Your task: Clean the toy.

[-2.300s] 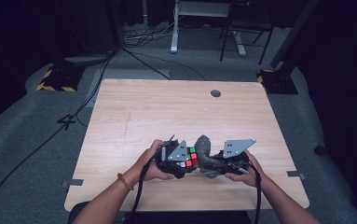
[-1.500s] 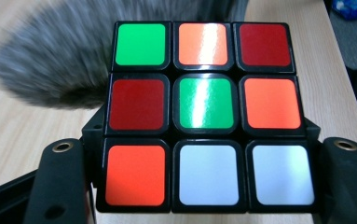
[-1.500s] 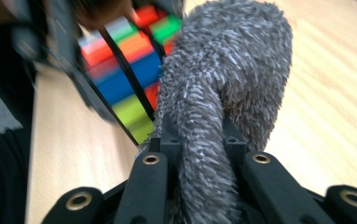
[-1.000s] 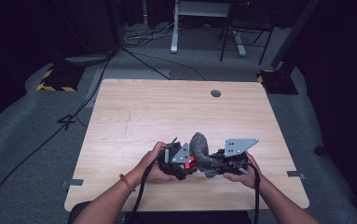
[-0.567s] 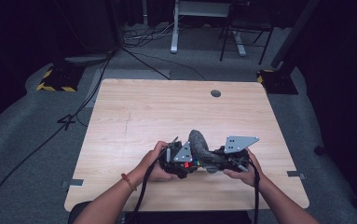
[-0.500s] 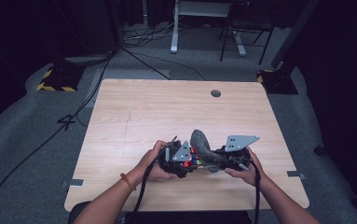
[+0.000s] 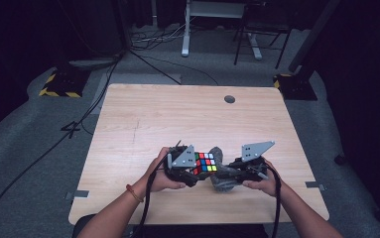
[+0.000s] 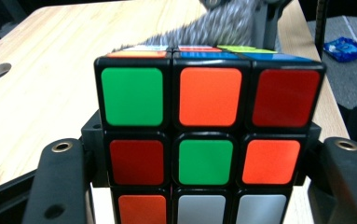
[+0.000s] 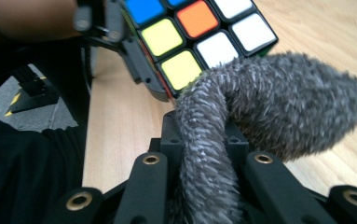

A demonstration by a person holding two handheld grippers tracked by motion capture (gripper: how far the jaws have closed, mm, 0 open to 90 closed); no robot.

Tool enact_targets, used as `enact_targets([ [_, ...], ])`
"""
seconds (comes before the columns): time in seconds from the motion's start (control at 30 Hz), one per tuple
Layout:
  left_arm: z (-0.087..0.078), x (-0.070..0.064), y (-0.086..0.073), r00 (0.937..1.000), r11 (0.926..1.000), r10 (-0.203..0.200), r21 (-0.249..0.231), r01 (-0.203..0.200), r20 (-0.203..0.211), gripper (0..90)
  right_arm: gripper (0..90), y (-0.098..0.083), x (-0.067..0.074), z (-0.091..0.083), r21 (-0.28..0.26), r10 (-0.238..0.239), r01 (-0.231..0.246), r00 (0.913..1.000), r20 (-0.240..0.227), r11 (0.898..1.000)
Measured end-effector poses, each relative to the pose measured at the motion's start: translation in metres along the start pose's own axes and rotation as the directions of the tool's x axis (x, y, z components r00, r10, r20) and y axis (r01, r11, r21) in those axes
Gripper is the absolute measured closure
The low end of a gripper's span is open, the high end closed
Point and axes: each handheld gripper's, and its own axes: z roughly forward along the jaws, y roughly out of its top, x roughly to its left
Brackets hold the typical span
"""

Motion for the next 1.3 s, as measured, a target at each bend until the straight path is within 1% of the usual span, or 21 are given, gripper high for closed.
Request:
enact_targets([
  [0.1, 0.002, 0.0, -0.001, 0.9999, 0.9997, 0.015, 0.018, -0.015, -0.007, 33.1, 77.1, 0.001, 0.003, -0.002, -0.01, -0.015, 0.015, 0.9999, -0.001, 1.0],
  [0.17, 0.004, 0.0, -0.001, 0.9996, 0.9992, 0.024, 0.032, -0.023, -0.014, 33.0, 77.1, 0.002, 0.002, -0.003, -0.023, -0.003, 0.003, 0.9999, -0.014, 1.0],
  [0.23, 0.006, -0.001, -0.001, 0.9995, 0.9984, 0.028, 0.049, -0.027, -0.012, 32.9, 77.2, 0.002, 0.002, -0.002, -0.031, -0.007, 0.007, 0.9998, -0.02, 1.0],
  [0.3, 0.008, -0.003, -0.001, 0.9987, 0.9963, 0.049, 0.071, -0.048, -0.016, 32.7, 77.2, 0.003, 0.004, -0.001, -0.029, -0.018, 0.017, 0.9997, -0.015, 0.999],
  [0.4, 0.011, -0.005, 0.0, 0.9988, 0.9953, 0.049, 0.084, -0.048, -0.009, 32.8, 77.2, 0.006, 0.01, 0.0, -0.029, -0.042, 0.042, 0.9991, 0.0, 0.999],
  [0.47, 0.012, -0.005, -0.001, 0.9994, 0.9961, 0.034, 0.082, -0.034, -0.001, 32.8, 77.2, 0.008, 0.013, -0.002, -0.046, -0.05, 0.05, 0.9987, 0.002, 0.998],
  [0.53, 0.014, -0.004, 0.0, 0.9992, 0.9949, 0.041, 0.092, -0.041, 0.0, 32.7, 77.2, 0.01, 0.015, -0.003, -0.046, -0.061, 0.062, 0.998, 0.016, 0.997],
  [0.6, 0.015, -0.005, 0.0, 0.9993, 0.9952, 0.036, 0.091, -0.036, 0.006, 32.7, 77.2, 0.01, 0.016, -0.003, -0.056, -0.067, 0.068, 0.9975, 0.019, 0.996],
  [0.67, 0.014, -0.004, 0.0, 0.9995, 0.9952, 0.032, 0.092, -0.033, 0.007, 32.8, 77.3, 0.011, 0.018, -0.003, -0.05, -0.078, 0.08, 0.9964, 0.033, 0.996],
  [0.73, 0.013, -0.004, 0.001, 0.9996, 0.9954, 0.029, 0.092, -0.029, -0.002, 33.0, 77.3, 0.012, 0.018, -0.003, -0.047, -0.087, 0.091, 0.9941, 0.064, 0.995],
  [0.77, 0.012, -0.004, 0.001, 0.9997, 0.9959, 0.026, 0.086, -0.025, -0.004, 33.1, 77.3, 0.012, 0.017, -0.002, -0.033, -0.096, 0.1, 0.9916, 0.086, 0.994],
  [0.8, 0.01, -0.003, 0.002, 0.9998, 0.9974, 0.021, 0.069, -0.021, 0.004, 33.1, 77.3, 0.012, 0.016, 0.0, -0.02, -0.095, 0.097, 0.9903, 0.102, 0.995],
  [0.87, 0.005, -0.002, 0.004, 0.9999, 0.9987, 0.015, 0.048, -0.015, -0.002, 33.3, 77.4, 0.008, 0.012, 0.003, -0.005, -0.072, 0.073, 0.9906, 0.116, 0.997],
  [0.9, 0.002, -0.001, 0.005, 0.9999, 0.9995, 0.017, 0.028, -0.017, -0.001, 33.4, 77.3, 0.006, 0.011, 0.005, 0.016, -0.068, 0.067, 0.9905, 0.119, 0.998],
  [0.93, 0.0, 0.0, 0.006, 1.0, 0.9998, 0.008, 0.016, -0.008, 0.002, 33.4, 77.3, 0.004, 0.01, 0.007, 0.038, -0.068, 0.063, 0.9899, 0.125, 0.997],
  [0.97, -0.002, 0.001, 0.006, 1.0, 0.9999, 0.0, 0.01, 0.0, -0.004, 33.4, 77.3, 0.002, 0.009, 0.01, 0.057, -0.064, 0.057, 0.9902, 0.124, 0.997],
  [1.03, -0.004, 0.002, 0.006, 1.0, 1.0, 0.002, 0.009, -0.001, -0.009, 33.4, 77.3, -0.001, 0.008, 0.012, 0.063, -0.057, 0.05, 0.9922, 0.111, 0.997],
  [1.1, -0.004, 0.003, 0.005, 1.0, 0.9999, -0.003, 0.014, 0.003, -0.006, 33.4, 77.3, 0.002, 0.01, 0.01, 0.045, -0.064, 0.06, 0.9927, 0.102, 0.997],
  [1.13, -0.003, 0.003, 0.005, 1.0, 0.9998, 0.002, 0.02, -0.002, -0.008, 33.4, 77.3, 0.004, 0.013, 0.007, 0.019, -0.068, 0.066, 0.9937, 0.089, 0.998],
  [1.2, 0.001, 0.003, 0.004, 0.9998, 0.9989, 0.015, 0.046, -0.015, -0.009, 33.4, 77.4, 0.01, 0.019, 0.001, -0.017, -0.092, 0.094, 0.9924, 0.082, 0.995],
  [1.3, 0.008, -0.002, 0.004, 0.9993, 0.9962, 0.036, 0.08, -0.036, -0.003, 33.4, 77.3, 0.015, 0.024, -0.007, -0.073, -0.109, 0.114, 0.991, 0.078, 0.991],
])
